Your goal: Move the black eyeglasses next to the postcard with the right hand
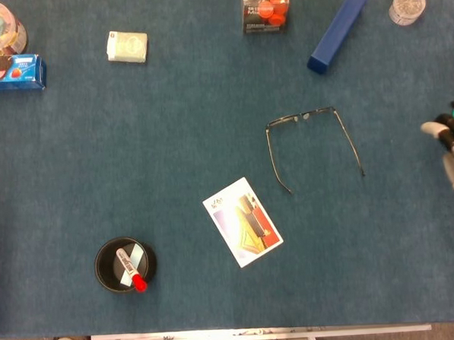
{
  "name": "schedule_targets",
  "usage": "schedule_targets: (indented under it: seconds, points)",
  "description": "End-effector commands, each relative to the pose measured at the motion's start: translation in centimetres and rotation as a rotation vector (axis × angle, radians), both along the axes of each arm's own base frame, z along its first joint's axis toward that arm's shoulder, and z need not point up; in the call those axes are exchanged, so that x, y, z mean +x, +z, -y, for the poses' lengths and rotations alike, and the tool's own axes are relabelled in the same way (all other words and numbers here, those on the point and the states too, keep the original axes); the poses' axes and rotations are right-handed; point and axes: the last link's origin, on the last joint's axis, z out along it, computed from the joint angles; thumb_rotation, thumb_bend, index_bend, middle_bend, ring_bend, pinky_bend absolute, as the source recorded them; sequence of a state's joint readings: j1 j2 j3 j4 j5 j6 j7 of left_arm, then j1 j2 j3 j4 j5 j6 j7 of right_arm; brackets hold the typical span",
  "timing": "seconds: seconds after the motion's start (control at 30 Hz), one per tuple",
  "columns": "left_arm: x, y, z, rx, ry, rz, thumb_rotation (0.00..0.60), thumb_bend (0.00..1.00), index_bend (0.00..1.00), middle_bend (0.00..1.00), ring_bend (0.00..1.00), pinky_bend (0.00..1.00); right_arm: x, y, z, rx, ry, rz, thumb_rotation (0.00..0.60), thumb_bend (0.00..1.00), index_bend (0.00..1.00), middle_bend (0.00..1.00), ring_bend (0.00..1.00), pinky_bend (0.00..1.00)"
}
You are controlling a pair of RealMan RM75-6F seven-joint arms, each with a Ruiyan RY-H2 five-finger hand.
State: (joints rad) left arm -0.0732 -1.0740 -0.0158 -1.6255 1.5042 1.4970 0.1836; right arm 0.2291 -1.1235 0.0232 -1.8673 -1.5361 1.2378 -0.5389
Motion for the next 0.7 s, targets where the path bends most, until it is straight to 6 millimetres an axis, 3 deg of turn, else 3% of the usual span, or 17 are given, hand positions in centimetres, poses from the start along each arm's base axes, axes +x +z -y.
schedule_targets:
  seconds: [0.03, 0.33, 0.7]
  points:
    - [0.0, 0.1, 0.0, 0.001, 0.0, 0.001, 0.6, 0.0, 0.57, 0.45, 0.36, 0.46, 1.5, -0.9, 0.7, 0.037, 0.028, -0.011, 0.6, 0.65, 0.29, 0.32, 0.17, 0.37]
    - [0.0, 0.4, 0.1, -0.002, 0.0, 0.007, 0.6, 0.0, 0.57, 0.45, 0.36, 0.46, 3.5, -3.7, 3.1, 0.105, 0.049, -0.032, 0.6, 0.71, 0.34, 0.37, 0.23, 0.41]
    - [0.2, 0.6, 0.3, -0.006, -0.006, 0.017, 0.6, 0.0, 0.57, 0.46, 0.36, 0.46, 4.4, -6.7, 5.2, 0.177, 0.011, -0.008, 0.6, 0.73, 0.36, 0.39, 0.24, 0.43]
